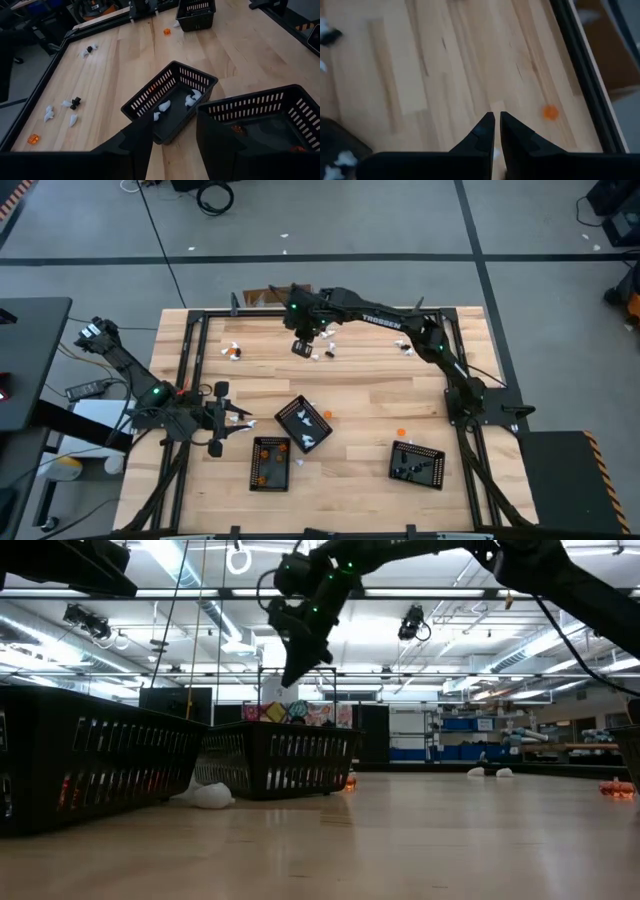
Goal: Sort Halloween decoration
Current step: Put the white ghost toy into the middle black basket
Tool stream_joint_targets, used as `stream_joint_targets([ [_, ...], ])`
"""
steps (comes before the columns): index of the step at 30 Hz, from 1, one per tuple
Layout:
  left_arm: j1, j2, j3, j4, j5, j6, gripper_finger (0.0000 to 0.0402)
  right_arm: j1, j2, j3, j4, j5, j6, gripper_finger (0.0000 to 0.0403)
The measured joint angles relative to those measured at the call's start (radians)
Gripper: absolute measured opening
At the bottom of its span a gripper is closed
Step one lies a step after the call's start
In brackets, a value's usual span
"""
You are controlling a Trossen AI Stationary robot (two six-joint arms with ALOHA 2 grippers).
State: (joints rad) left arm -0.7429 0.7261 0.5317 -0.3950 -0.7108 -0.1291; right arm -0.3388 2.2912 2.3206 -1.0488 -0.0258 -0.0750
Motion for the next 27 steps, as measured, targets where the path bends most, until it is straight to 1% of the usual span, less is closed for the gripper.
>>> stream_joint_targets([
  [4,0.0,0.0,0.0,-0.005,0.0,0.0,0.0155,-0.023,-0.028,-0.062,0.004,0.0,-0.011,0.0036],
  [7,0.0,0.0,0.0,-0.008,0.0,0.001,0.0155,-0.039,-0.061,-0.13,0.039,0.004,-0.028,0.0036],
  [15,0.0,0.0,0.0,-0.013,0.0,0.001,0.0155,-0.081,-0.138,-0.399,0.181,0.002,-0.035,0.0036],
  [19,0.0,0.0,0.0,-0.014,0.0,0.001,0.0155,-0.112,-0.171,-0.506,0.219,-0.039,-0.034,0.0039],
  [23,0.0,0.0,0.0,-0.014,0.0,0.01,0.0155,-0.142,-0.177,-0.572,0.221,-0.097,-0.03,0.0066],
  [25,0.0,0.0,0.0,-0.013,0.0,0.013,0.0155,-0.15,-0.178,-0.596,0.224,-0.098,-0.031,0.0088],
  [27,0.0,0.0,0.0,-0.013,0.0,0.013,0.0155,-0.151,-0.178,-0.616,0.234,-0.064,-0.031,0.0114],
])
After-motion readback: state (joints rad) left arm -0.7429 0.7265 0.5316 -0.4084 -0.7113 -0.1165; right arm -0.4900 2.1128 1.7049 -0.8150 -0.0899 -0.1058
